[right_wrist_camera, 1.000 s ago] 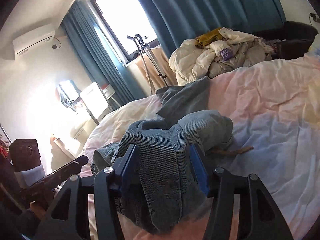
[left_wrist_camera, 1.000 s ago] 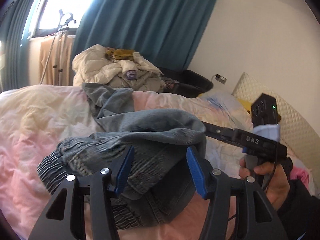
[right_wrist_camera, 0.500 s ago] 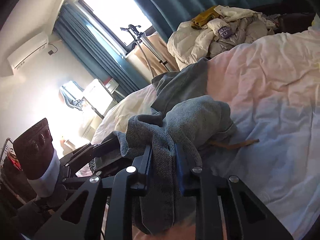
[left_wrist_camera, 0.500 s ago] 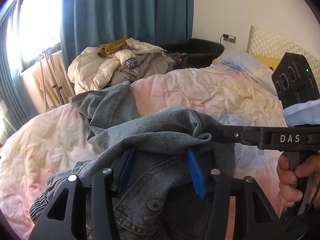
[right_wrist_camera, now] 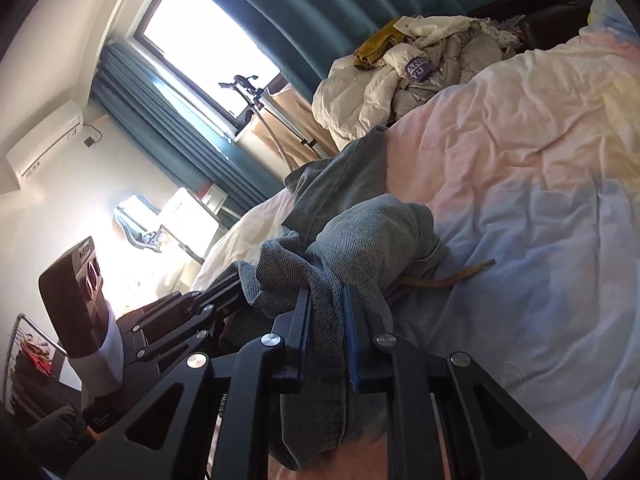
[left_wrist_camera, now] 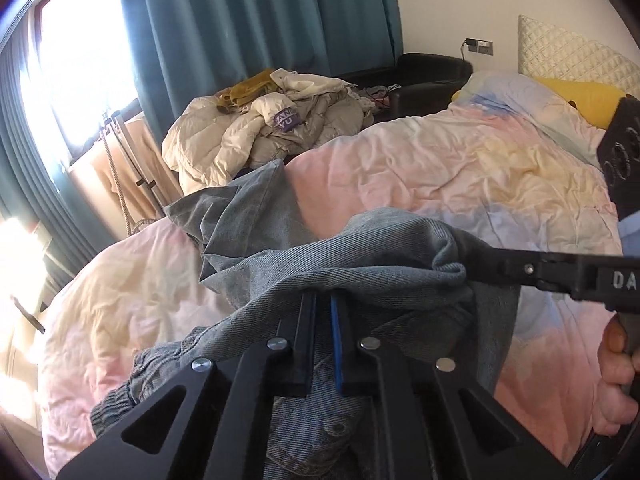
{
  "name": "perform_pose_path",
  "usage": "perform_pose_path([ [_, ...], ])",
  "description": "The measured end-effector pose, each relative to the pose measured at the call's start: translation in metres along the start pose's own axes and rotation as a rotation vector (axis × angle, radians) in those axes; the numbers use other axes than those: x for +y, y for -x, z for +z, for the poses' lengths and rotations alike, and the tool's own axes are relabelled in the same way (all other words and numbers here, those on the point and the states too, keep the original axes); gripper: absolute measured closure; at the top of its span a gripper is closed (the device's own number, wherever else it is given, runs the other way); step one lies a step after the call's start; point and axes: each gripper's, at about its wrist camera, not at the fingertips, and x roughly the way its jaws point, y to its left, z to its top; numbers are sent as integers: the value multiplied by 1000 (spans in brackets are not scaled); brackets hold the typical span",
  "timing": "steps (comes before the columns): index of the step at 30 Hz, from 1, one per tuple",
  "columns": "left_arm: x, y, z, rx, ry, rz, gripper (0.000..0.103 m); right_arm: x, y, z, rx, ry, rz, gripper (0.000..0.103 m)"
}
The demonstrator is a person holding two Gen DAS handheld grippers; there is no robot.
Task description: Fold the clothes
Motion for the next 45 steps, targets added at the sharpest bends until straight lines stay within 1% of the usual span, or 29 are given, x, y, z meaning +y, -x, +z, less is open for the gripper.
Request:
perform_pose_path([
  [2, -5, 14, 0, -8, -62, -36, 95, -8, 1, -1, -6, -59, 25, 89],
  [4, -12, 26, 2, -16, -116, -64, 89, -15, 2, -4, -7, -118, 48, 89],
  [6, -19, 33, 5, -19, -171, -80, 70, -19, 2, -5, -5, -153, 71, 89],
  [7, -24, 34, 7, -18, -198, -83, 64, -20, 2, -5, -4, -168, 82, 89],
  [8, -28, 35, 10, -18, -226, -85, 53, -22, 2, -6, -3, -182, 94, 89],
  [10, -37, 36, 14, -16, -280, -90, 51, -24, 1, -6, -1, -195, 113, 89],
  [13, -50, 15, 20, 71, -351, -102, 51, -27, 0, -5, 0, -209, 129, 88],
  [14, -55, 7, 19, 93, -386, -86, 51, -29, -1, -6, 0, -215, 137, 88],
  [15, -60, 0, 18, 115, -421, -71, 58, -30, -2, -6, -1, -219, 141, 88],
  [16, -61, -6, 17, 138, -417, -64, 69, -32, -2, -6, -1, -223, 139, 88],
  [17, -62, -12, 17, 160, -413, -57, 84, -33, -3, -6, -2, -227, 137, 88],
  [18, -59, -12, 19, 159, -390, -45, 87, -34, -2, -6, -8, -234, 133, 89],
  [20, -52, -5, 23, 119, -360, -11, 91, -36, 0, -7, -24, -248, 129, 89],
  [21, -48, -1, 25, 99, -345, 5, 92, -37, 1, -7, -31, -256, 128, 89],
  [25, -10, 7, 41, 74, -206, 74, 93, -40, 5, -8, -54, -266, 84, 91],
  [27, 9, 4, 49, 73, -151, 124, 93, -43, 8, -10, -72, -287, 64, 99],
  [29, 28, 0, 59, 70, -98, 189, 93, -46, 16, -10, -108, -278, -20, 102],
  [31, 54, -6, 69, 78, -23, 228, 93, -58, 20, -9, -119, -302, -52, 103],
  [32, 66, -10, 73, 88, 17, 224, 93, -64, 21, -8, -121, -322, -54, 103],
  [33, 76, -13, 76, 88, 56, 199, 93, -71, 20, -8, -123, -343, -47, 103],
  [35, 81, -23, 76, 90, 82, 172, 93, -77, 17, -5, -124, -357, -24, 103],
  [37, 82, -33, 75, 91, 94, 145, 93, -70, 8, -3, -120, -337, 35, 102],
  [38, 79, -38, 75, 91, 85, 134, 93, -65, 4, -2, -118, -324, 68, 99],
  [40, 73, -47, 74, 84, 75, 119, 93, -51, -6, 0, -120, -267, 122, 98],
  [41, 71, -50, 74, 80, 74, 108, 93, -45, -12, 1, -109, -240, 148, 93],
  [42, 68, -52, 75, 78, 71, 91, 93, -39, -19, 1, -91, -222, 177, 76],
  [43, 64, -53, 76, 80, 55, 87, 93, -35, -26, 1, -76, -215, 193, 65],
  [44, 59, -54, 75, 82, 28, 98, 93, -34, -32, 1, -63, -219, 196, 51],
  [45, 57, -52, 75, 83, 11, 103, 93, -34, -36, 1, -59, -220, 204, 49],
])
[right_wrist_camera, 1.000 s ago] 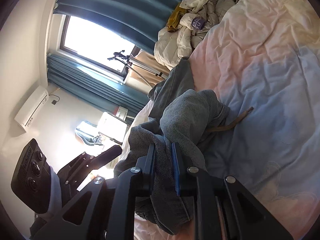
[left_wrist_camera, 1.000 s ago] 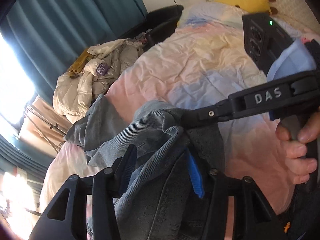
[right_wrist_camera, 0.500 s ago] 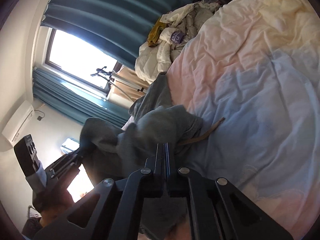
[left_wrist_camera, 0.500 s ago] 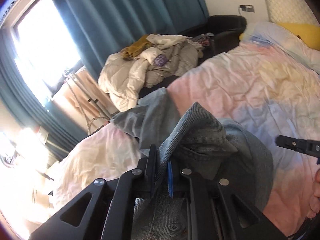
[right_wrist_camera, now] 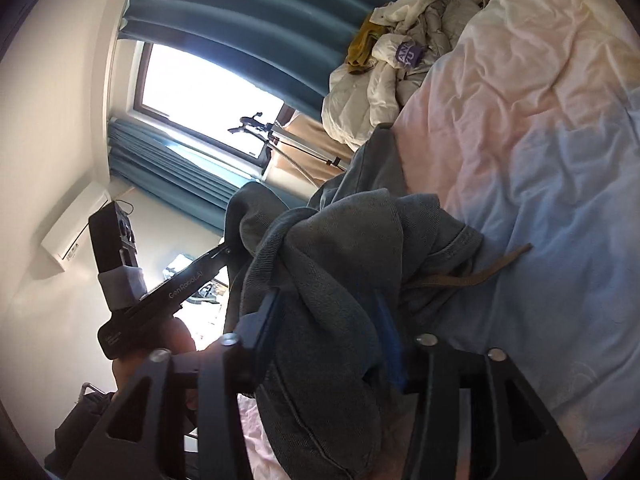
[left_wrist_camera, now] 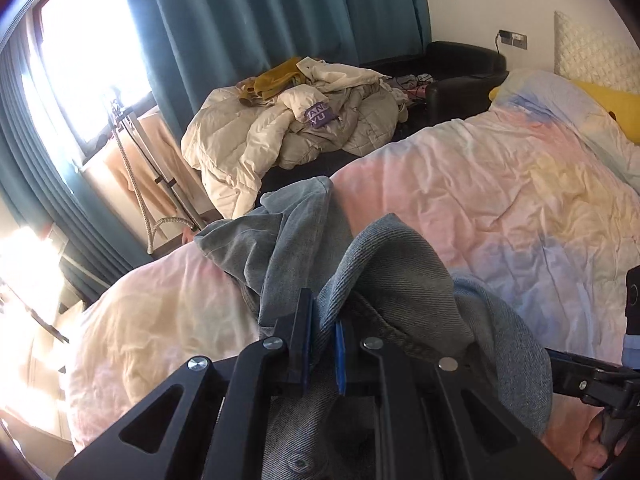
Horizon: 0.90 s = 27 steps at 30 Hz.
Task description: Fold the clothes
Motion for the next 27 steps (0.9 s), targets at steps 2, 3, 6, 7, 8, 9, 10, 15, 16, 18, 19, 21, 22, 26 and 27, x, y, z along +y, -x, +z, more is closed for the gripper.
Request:
perform_pose_path([
  [2, 1, 6, -2, 4, -5, -11, 93, -3, 1, 3, -40, -7, 21, 49],
  [3, 2, 10, -3, 5, -5, -18, 93, -4, 7, 7, -85, -27, 39, 49],
  [6, 1, 24, -8, -3, -12, -34, 93, -2, 27, 18, -188, -54, 116, 40],
  [7, 1, 29, -11, -6, -16, -35, 93, 4, 30, 19, -195, -23, 130, 37],
  [8, -1, 33, -14, -10, -18, -37, 93, 8, 29, 17, -181, 9, 140, 34],
  [9, -2, 36, -17, -14, -19, -40, 93, 10, 24, 14, -153, 29, 150, 33],
  [10, -4, 39, -21, -13, -22, -35, 93, 10, 17, 10, -113, 25, 157, 33],
  [15, -14, 55, -38, -14, -14, 7, 94, 34, -8, -14, 7, 166, -28, 73],
  [16, -12, 58, -39, -10, 5, 22, 94, 35, -7, -16, 7, 175, -84, 86],
  [18, -7, 64, -42, -4, 42, 53, 94, 22, 1, -14, -6, 87, -99, 90],
  [19, -3, 67, -41, -5, 74, 51, 94, 17, 7, -13, -20, 50, -106, 90],
  [21, 5, 73, -38, -12, 133, 53, 94, 11, 21, -12, -58, 9, -137, 91],
  [22, 10, 75, -35, -15, 165, 53, 94, 9, 27, -13, -76, -10, -151, 91],
  [26, 33, 62, -24, 4, 287, 80, 95, -10, 40, -20, -102, -121, -208, 92],
  [27, 37, 52, -21, 14, 294, 99, 96, -17, 42, -22, -100, -151, -225, 92],
])
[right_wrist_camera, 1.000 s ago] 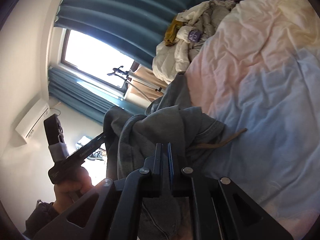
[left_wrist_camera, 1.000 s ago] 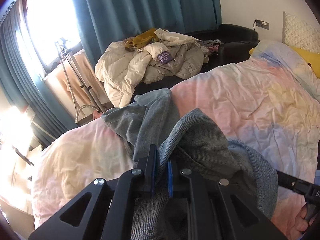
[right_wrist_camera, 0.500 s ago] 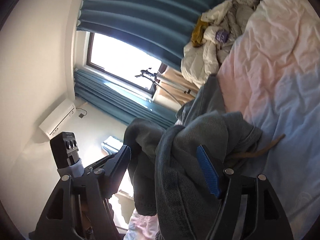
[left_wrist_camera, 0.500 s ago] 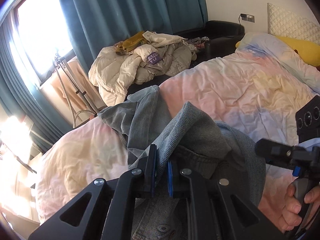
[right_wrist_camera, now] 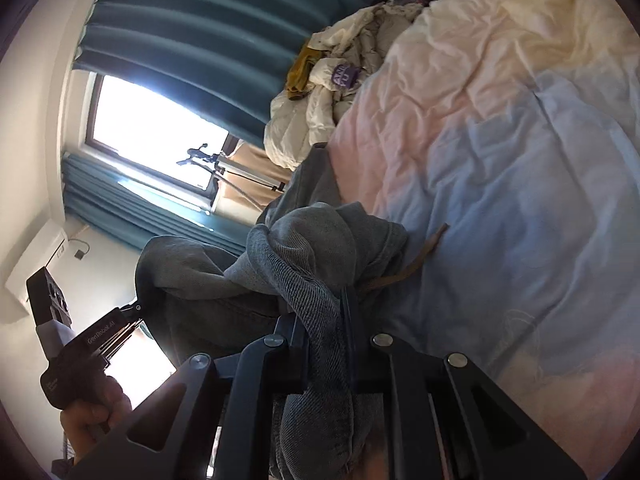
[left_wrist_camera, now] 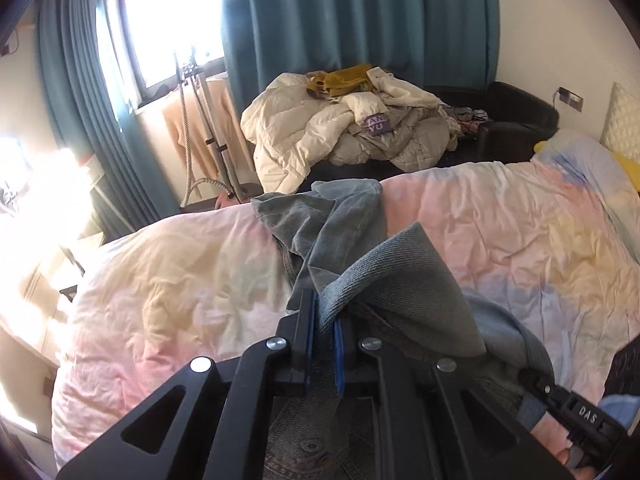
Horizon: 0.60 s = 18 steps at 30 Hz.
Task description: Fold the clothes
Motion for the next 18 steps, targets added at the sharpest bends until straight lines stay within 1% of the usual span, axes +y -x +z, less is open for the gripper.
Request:
perform_pose_path([
  [2, 3, -19, 8, 14, 13, 41, 97, -17, -1, -1, 19, -42, -38, 92],
  [4, 1, -42, 17, 24, -6, 75, 97, -29, -8, 3, 49, -62, -60, 92],
  [7, -4, -82, 29, 48, -21, 116, 98, -37, -19, 8, 52, -60, -99, 92],
  [8, -7, -96, 31, 54, -32, 141, 98, -38, -22, 9, 49, -52, -114, 91],
  [9, -9, -110, 34, 61, -42, 166, 103, -38, -26, 10, 43, -37, -129, 91],
  [10, -8, -125, 36, 71, -56, 201, 103, -39, -29, 11, 39, -26, -147, 91],
  [12, 0, -148, 35, 100, -30, 186, 103, -44, -37, 13, 37, -19, -174, 91],
  [13, 4, -160, 34, 114, -18, 179, 103, -49, -41, 14, 41, -28, -166, 91],
  [17, 14, -158, 30, 90, 18, 76, 103, -55, -55, 18, 42, -23, -157, 90],
  [18, 13, -147, 29, 78, 6, 38, 103, -55, -59, 19, 40, -16, -159, 90],
])
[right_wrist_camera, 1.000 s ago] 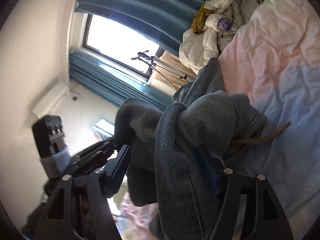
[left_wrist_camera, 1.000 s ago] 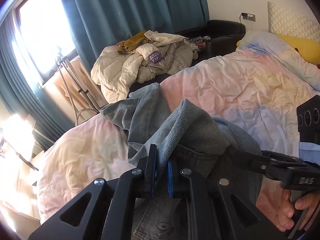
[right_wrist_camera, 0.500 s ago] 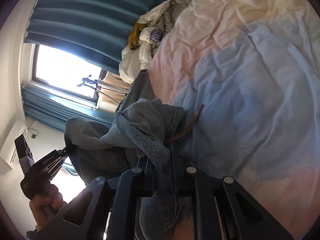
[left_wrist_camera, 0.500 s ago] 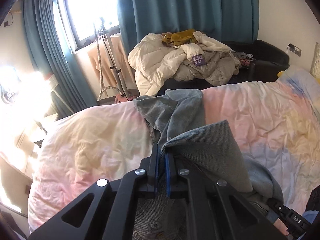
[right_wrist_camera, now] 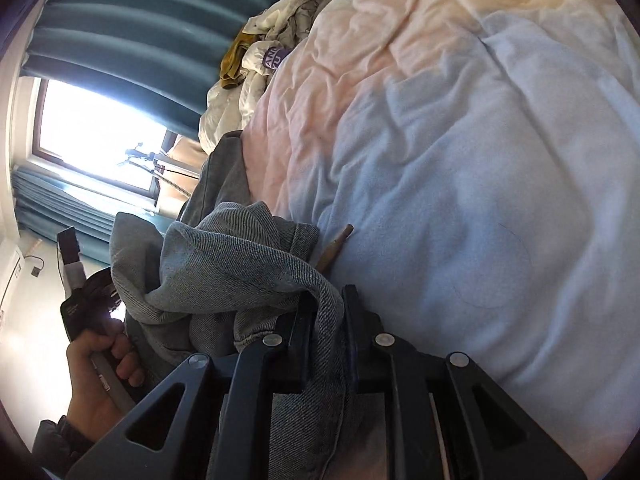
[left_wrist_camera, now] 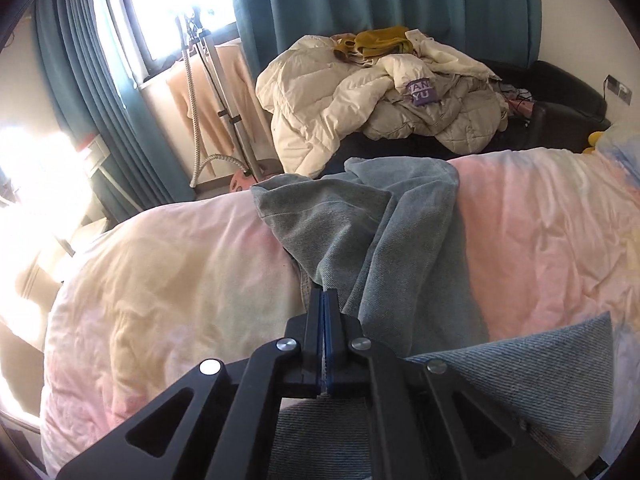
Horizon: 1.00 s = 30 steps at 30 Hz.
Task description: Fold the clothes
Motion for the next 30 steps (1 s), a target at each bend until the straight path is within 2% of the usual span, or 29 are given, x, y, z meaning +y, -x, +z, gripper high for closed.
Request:
perform_pose_path([
  [4, -1, 46, -10, -54, -58, -151, 99, 7, -4, 1, -12, 35, -18, 89],
  [7, 4, 91, -26, -79, -47, -263, 89, 12, 1, 0, -14, 55, -14, 89],
  [9, 10, 119, -45, -100, -15, -318, 76, 18, 6, -1, -24, 81, -15, 89],
  [10, 13, 133, -55, -111, 1, -346, 73, 21, 9, -2, -28, 95, -19, 89],
  [12, 25, 156, -80, -139, 38, -375, 57, 26, 15, -4, -36, 122, -34, 89],
  [14, 39, 171, -107, -152, 86, -391, 57, 30, 21, -7, -40, 141, -55, 87],
  [16, 54, 180, -131, -148, 123, -370, 57, 36, 29, -11, -45, 165, -76, 87],
  [19, 84, 180, -165, -130, 215, -329, 57, 50, 46, -18, -79, 230, -109, 87],
  [23, 124, 160, -208, -48, 360, -293, 57, 70, 74, -35, -142, 343, -153, 87],
  [26, 139, 146, -238, -24, 403, -342, 53, 86, 97, -54, -175, 442, -159, 87],
  [30, 143, 123, -252, 20, 447, -424, 53, 111, 112, -96, -125, 608, -73, 87],
])
